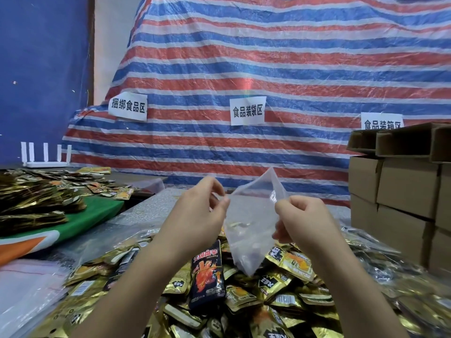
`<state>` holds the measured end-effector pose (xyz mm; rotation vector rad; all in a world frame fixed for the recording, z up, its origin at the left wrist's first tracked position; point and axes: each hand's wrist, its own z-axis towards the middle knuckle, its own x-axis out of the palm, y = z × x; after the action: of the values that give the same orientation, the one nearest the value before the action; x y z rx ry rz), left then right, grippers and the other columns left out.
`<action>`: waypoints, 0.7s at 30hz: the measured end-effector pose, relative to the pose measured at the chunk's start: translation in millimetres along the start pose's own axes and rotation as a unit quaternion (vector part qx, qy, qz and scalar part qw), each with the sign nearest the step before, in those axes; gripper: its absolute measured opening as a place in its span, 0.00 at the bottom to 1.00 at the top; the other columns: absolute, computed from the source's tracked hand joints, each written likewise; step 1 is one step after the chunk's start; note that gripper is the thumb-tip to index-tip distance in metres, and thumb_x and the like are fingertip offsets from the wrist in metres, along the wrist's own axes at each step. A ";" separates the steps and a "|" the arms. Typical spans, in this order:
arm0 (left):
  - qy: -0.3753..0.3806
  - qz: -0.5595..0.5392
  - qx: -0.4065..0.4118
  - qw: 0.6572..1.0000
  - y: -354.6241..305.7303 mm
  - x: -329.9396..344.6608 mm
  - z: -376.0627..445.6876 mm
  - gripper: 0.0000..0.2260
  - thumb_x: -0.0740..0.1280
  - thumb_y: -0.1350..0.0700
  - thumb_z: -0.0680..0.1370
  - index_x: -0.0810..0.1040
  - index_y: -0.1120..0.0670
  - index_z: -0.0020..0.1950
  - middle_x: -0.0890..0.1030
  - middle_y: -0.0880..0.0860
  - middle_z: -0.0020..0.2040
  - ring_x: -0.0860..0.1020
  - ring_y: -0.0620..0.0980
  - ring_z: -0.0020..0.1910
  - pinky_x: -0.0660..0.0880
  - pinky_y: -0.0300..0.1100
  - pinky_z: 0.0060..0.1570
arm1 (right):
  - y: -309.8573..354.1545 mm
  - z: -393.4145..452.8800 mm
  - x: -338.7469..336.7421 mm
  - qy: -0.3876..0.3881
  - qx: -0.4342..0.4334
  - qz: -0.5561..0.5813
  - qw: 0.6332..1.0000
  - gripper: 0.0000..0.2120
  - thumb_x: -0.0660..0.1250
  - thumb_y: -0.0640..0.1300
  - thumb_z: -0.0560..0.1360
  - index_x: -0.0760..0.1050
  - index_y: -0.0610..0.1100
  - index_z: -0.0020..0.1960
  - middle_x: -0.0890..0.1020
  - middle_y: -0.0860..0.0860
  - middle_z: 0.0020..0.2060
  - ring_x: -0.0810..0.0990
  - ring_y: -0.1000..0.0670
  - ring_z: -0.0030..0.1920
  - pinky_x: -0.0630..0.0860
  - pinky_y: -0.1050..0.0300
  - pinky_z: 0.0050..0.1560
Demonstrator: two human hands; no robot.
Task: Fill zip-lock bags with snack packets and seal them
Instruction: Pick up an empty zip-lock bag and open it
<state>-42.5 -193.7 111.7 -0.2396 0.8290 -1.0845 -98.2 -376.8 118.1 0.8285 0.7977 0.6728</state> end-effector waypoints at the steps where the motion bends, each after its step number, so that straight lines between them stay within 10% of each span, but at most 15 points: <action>1: 0.011 0.004 0.014 1.000 -4.1 0.3 -2.9 0.04 0.64 0.50 0.81 0.70 0.42 0.50 0.80 0.44 0.38 0.78 0.41 0.35 0.77 0.39 0.34 | 0.0 -0.1 1.4 -0.004 0.003 0.017 1.000 0.14 0.64 0.44 0.76 0.76 0.31 0.44 0.81 0.38 0.33 0.82 0.52 0.27 0.82 0.45 0.40; 5: 0.065 0.092 0.120 0.986 -23.3 -3.1 -16.6 0.07 0.59 0.48 0.82 0.68 0.39 0.60 0.81 0.43 0.50 0.77 0.41 0.40 0.77 0.44 0.44 | -0.9 -1.0 4.0 -0.037 0.002 0.048 0.998 0.16 0.62 0.42 0.75 0.72 0.30 0.35 0.80 0.34 0.34 0.83 0.39 0.32 0.82 0.39 0.40; 11: 0.179 0.197 0.161 0.950 -53.8 -17.2 -39.6 0.28 0.52 0.25 0.73 0.49 0.28 0.71 0.55 0.38 0.78 0.71 0.46 0.68 0.68 0.48 0.63 | -3.4 1.4 1.3 -0.066 0.018 0.060 0.996 0.18 0.63 0.40 0.74 0.71 0.38 0.26 0.74 0.42 0.22 0.77 0.51 0.23 0.81 0.49 0.34; 15: 0.180 0.244 0.178 0.936 -58.5 -15.1 -45.3 0.25 0.56 0.28 0.75 0.60 0.34 0.69 0.65 0.38 0.71 0.73 0.46 0.64 0.69 0.46 0.58 | -2.6 0.5 -0.2 -0.052 0.032 0.084 0.995 0.15 0.64 0.39 0.76 0.73 0.27 0.37 0.78 0.42 0.24 0.80 0.51 0.24 0.77 0.61 0.24; 21: 0.103 0.251 0.166 0.948 -36.5 -0.8 -30.9 0.09 0.57 0.43 0.82 0.69 0.47 0.49 0.74 0.45 0.46 0.75 0.47 0.45 0.68 0.44 0.41 | -3.5 0.8 0.0 -0.050 0.050 0.072 0.995 0.11 0.63 0.38 0.74 0.74 0.34 0.34 0.79 0.42 0.25 0.83 0.46 0.27 0.83 0.46 0.39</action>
<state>-89.2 -203.8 111.1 0.3609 0.8194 -0.7531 -96.8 -378.9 115.4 1.0104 0.6906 0.7183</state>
